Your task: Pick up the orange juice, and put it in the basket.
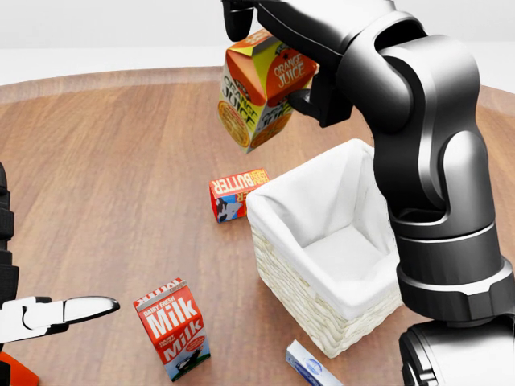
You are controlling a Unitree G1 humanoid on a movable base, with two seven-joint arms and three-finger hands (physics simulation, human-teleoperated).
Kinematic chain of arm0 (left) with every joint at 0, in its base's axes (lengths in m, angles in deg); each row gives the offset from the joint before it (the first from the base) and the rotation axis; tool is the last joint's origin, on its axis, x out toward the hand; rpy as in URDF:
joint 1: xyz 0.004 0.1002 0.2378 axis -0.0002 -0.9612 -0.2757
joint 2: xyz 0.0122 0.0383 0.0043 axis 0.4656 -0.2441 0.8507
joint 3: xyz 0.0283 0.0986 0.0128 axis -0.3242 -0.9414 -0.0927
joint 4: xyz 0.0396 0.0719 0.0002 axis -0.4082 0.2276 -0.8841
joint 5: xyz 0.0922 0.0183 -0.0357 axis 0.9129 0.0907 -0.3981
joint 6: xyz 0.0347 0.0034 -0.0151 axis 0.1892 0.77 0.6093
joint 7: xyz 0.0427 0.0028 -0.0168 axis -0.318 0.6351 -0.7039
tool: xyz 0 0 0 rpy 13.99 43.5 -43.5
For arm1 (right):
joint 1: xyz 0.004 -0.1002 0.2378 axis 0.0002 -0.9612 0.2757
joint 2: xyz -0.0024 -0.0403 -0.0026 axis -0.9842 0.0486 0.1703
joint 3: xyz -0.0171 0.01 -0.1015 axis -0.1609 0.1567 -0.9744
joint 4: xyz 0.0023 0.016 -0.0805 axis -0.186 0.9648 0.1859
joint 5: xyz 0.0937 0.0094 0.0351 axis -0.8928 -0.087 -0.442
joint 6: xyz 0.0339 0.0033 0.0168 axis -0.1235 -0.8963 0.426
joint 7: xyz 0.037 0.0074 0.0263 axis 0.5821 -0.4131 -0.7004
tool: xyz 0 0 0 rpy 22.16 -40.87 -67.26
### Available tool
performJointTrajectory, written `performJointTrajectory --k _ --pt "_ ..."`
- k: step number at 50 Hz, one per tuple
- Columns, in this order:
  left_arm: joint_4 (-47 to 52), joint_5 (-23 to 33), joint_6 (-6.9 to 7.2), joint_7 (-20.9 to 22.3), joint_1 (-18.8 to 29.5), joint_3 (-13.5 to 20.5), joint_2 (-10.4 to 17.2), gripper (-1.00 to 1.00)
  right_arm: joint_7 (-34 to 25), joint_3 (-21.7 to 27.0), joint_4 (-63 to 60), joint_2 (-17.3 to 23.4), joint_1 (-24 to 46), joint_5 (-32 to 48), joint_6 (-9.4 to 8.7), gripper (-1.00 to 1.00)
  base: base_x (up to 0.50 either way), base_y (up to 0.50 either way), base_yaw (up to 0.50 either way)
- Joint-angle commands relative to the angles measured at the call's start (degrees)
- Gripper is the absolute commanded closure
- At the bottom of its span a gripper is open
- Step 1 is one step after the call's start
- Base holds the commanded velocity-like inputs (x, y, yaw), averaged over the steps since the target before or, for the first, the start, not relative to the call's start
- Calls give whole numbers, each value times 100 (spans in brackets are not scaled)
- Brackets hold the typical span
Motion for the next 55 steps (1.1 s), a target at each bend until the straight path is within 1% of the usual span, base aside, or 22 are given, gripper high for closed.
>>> performJointTrajectory --k 1,5,14,22,29,44,55 --pt "13 -4 0 -3 2 4 1 -100 1 174 -120 325 -76 -31 99 100 0 0 0" --pt "-13 -3 0 1 9 5 3 -100 1 220 -91 454 -93 -52 146 100 0 0 0" --pt "-51 -10 0 11 15 16 7 -100 1 281 -99 566 -197 -84 171 100 0 0 0" --pt "-27 -7 0 4 5 8 4 -100 1 369 -258 707 -447 -157 207 100 0 0 0" --pt "-1 -8 0 -4 2 6 1 -100 1 393 -266 747 -497 -196 188 100 0 0 0" --pt "5 -6 0 -10 3 0 -2 -100 1 528 -484 936 -937 -304 207 100 0 0 0" --pt "5 -6 0 -11 3 0 -1 -100 1 549 -415 977 -1178 -275 207 100 0 0 0"
